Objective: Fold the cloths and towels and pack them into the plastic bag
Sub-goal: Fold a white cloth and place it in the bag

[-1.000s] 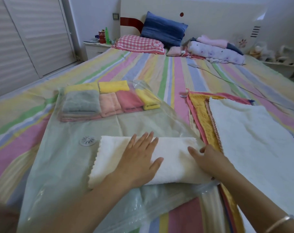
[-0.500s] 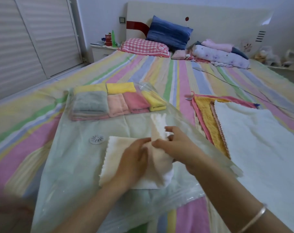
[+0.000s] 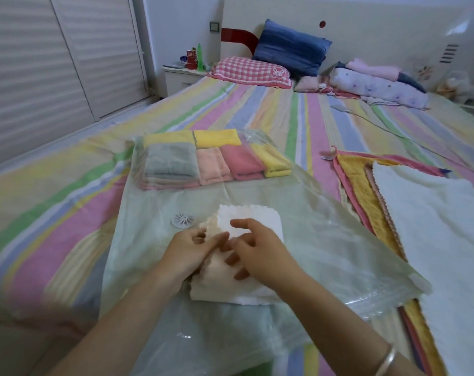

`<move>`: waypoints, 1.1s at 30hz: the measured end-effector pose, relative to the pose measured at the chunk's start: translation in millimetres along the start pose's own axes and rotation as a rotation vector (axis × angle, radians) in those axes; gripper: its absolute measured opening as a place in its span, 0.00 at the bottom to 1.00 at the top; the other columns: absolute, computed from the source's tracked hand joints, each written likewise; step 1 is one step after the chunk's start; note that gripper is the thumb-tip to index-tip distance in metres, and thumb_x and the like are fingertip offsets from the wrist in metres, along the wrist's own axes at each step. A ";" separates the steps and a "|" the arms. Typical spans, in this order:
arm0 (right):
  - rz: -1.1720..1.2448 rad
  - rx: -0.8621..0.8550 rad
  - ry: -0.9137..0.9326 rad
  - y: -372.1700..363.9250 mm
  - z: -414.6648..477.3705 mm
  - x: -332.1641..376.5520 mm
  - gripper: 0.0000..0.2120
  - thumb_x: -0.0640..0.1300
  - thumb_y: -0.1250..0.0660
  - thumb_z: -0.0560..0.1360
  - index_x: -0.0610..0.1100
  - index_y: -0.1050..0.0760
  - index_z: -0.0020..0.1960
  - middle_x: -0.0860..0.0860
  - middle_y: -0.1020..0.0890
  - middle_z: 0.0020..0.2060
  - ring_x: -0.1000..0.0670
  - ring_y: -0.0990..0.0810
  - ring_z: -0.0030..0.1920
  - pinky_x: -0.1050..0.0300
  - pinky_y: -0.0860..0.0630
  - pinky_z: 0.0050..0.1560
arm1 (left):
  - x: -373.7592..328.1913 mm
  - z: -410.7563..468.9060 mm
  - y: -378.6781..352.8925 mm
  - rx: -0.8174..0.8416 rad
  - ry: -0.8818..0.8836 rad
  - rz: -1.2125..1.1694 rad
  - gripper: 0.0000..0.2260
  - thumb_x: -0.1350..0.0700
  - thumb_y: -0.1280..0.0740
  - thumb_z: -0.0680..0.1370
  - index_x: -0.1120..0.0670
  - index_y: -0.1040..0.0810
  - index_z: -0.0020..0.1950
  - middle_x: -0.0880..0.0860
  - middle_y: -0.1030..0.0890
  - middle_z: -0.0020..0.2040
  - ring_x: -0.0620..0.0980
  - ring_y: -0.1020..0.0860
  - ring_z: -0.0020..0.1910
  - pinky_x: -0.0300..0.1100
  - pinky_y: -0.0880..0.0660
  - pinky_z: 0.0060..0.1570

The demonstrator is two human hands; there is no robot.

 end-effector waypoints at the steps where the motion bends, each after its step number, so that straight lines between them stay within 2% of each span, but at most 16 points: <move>1: 0.006 -0.079 0.025 12.9 -1.4 -0.8 0.16 0.37 0.41 0.78 0.51 0.26 0.61 0.54 0.17 0.44 0.54 0.19 0.41 0.52 0.18 0.41 | 0.5 0.2 -1.5 0.007 -0.029 -0.025 0.09 0.57 0.26 0.73 0.55 0.18 0.52 0.54 0.14 0.43 0.46 0.16 0.39 0.35 0.23 0.36; 3: -0.199 -0.325 0.128 43.2 -5.8 0.1 0.17 0.36 0.42 0.76 0.55 0.24 0.54 0.59 0.18 0.46 0.57 0.21 0.46 0.54 0.22 0.46 | 0.1 -1.6 -2.0 0.027 -0.070 -0.049 0.11 0.64 0.27 0.73 0.56 0.19 0.54 0.55 0.14 0.45 0.49 0.15 0.42 0.38 0.21 0.41; 5: -0.435 -0.466 0.239 54.9 -11.8 4.8 0.16 0.39 0.41 0.77 0.55 0.26 0.58 0.59 0.23 0.57 0.55 0.26 0.57 0.57 0.27 0.52 | -2.5 -5.2 1.0 0.038 -0.107 -0.016 0.11 0.66 0.29 0.74 0.56 0.19 0.54 0.53 0.14 0.44 0.49 0.15 0.42 0.38 0.21 0.41; 7: -0.562 -0.375 0.249 39.9 -9.6 1.5 0.17 0.46 0.42 0.80 0.55 0.32 0.69 0.53 0.33 0.70 0.49 0.36 0.68 0.54 0.32 0.62 | -4.1 -7.5 6.8 0.028 -0.135 0.044 0.10 0.66 0.30 0.75 0.55 0.19 0.53 0.52 0.14 0.42 0.48 0.15 0.41 0.38 0.21 0.41; 9: -0.699 -0.206 0.159 10.8 -7.4 -9.0 0.24 0.58 0.47 0.80 0.57 0.43 0.75 0.48 0.50 0.77 0.44 0.50 0.76 0.49 0.42 0.72 | -4.5 -7.2 14.5 -0.025 -0.160 0.178 0.08 0.63 0.28 0.74 0.53 0.19 0.51 0.50 0.14 0.41 0.48 0.16 0.40 0.44 0.21 0.45; 11: -0.832 -0.111 0.063 -13.6 -8.3 -21.4 0.32 0.67 0.51 0.77 0.59 0.54 0.77 0.48 0.64 0.77 0.40 0.63 0.76 0.41 0.49 0.75 | -7.7 -3.2 25.6 -0.140 -0.181 0.511 0.11 0.53 0.26 0.71 0.50 0.20 0.51 0.47 0.16 0.45 0.48 0.17 0.45 0.47 0.22 0.49; 13: -0.929 -0.081 0.008 -28.2 -8.5 -32.9 0.36 0.70 0.53 0.75 0.59 0.60 0.77 0.48 0.72 0.74 0.38 0.72 0.73 0.35 0.53 0.73 | -5.4 -1.1 35.4 -0.208 -0.111 0.746 0.22 0.43 0.25 0.67 0.49 0.24 0.57 0.46 0.18 0.51 0.49 0.20 0.51 0.47 0.23 0.51; 15: -0.979 -0.080 0.005 -34.2 -7.0 -40.3 0.36 0.70 0.53 0.75 0.58 0.62 0.77 0.47 0.74 0.73 0.38 0.75 0.72 0.32 0.55 0.72 | 4.1 1.7 38.6 -0.142 0.038 0.561 0.27 0.41 0.24 0.66 0.53 0.26 0.59 0.50 0.18 0.53 0.53 0.18 0.50 0.50 0.20 0.49; 18: -0.945 -0.077 0.012 -30.7 -4.0 -44.7 0.37 0.70 0.49 0.75 0.59 0.59 0.77 0.48 0.73 0.74 0.35 0.69 0.74 0.35 0.51 0.73 | 14.3 0.1 28.7 -0.002 0.201 0.247 0.19 0.52 0.23 0.70 0.61 0.22 0.54 0.58 0.16 0.46 0.57 0.16 0.40 0.54 0.18 0.43; 21: -0.856 -0.036 -0.008 -15.1 -5.8 -43.1 0.39 0.69 0.41 0.72 0.63 0.55 0.76 0.49 0.74 0.73 0.31 0.53 0.74 0.42 0.43 0.73 | 9.9 -5.0 14.6 0.097 0.217 0.203 0.12 0.58 0.24 0.72 0.61 0.21 0.51 0.56 0.17 0.40 0.49 0.19 0.31 0.47 0.18 0.35; 23: -0.770 -0.006 -0.048 1.2 -7.8 -38.9 0.39 0.69 0.36 0.70 0.64 0.49 0.75 0.49 0.71 0.74 0.34 0.42 0.72 0.47 0.38 0.69 | 6.1 -11.7 2.7 0.136 0.215 0.204 0.12 0.60 0.25 0.72 0.62 0.21 0.52 0.57 0.18 0.40 0.48 0.21 0.29 0.42 0.21 0.28; 26: -0.371 -0.097 -0.151 43.6 -13.7 -44.3 0.30 0.62 0.29 0.69 0.60 0.34 0.69 0.47 0.50 0.75 0.42 0.31 0.65 0.52 0.34 0.68 | 5.6 -24.8 -17.4 0.178 0.229 0.183 0.12 0.59 0.25 0.72 0.63 0.22 0.52 0.57 0.19 0.40 0.49 0.21 0.31 0.40 0.23 0.26; 27: -0.198 -0.141 -0.214 60.5 -17.7 -53.2 0.30 0.59 0.27 0.69 0.57 0.33 0.68 0.47 0.42 0.72 0.44 0.28 0.62 0.50 0.31 0.67 | 6.9 -29.3 -24.5 0.194 0.243 0.164 0.11 0.59 0.25 0.73 0.62 0.22 0.50 0.57 0.20 0.40 0.50 0.20 0.32 0.41 0.22 0.27; 29: -0.012 -0.153 -0.365 86.2 -28.9 -74.5 0.38 0.56 0.24 0.67 0.52 0.39 0.70 0.45 0.33 0.67 0.43 0.26 0.59 0.45 0.28 0.63 | 10.7 -38.4 -39.7 0.241 0.275 0.097 0.13 0.58 0.26 0.73 0.63 0.22 0.53 0.58 0.19 0.42 0.51 0.20 0.33 0.41 0.21 0.29; 31: -0.070 -0.090 -0.460 100.0 -42.1 -86.2 0.46 0.56 0.23 0.66 0.49 0.46 0.74 0.43 0.30 0.66 0.42 0.26 0.60 0.46 0.27 0.63 | 12.5 -46.5 -55.6 0.264 0.283 0.024 0.15 0.58 0.26 0.73 0.64 0.23 0.56 0.59 0.21 0.43 0.51 0.21 0.34 0.42 0.21 0.30; 33: -0.170 -0.057 -0.454 104.4 -51.2 -86.1 0.49 0.55 0.23 0.66 0.49 0.50 0.75 0.43 0.30 0.67 0.42 0.27 0.62 0.50 0.29 0.62 | 11.5 -55.4 -70.6 0.281 0.267 -0.001 0.12 0.59 0.27 0.74 0.62 0.22 0.55 0.57 0.20 0.41 0.51 0.21 0.34 0.41 0.22 0.29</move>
Point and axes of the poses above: each hand's wrist, its own z-axis towards the middle knuckle, its own y-axis out of the back of the hand, x = y × z, the point moved 7 cm from there along z, towards the middle knuckle
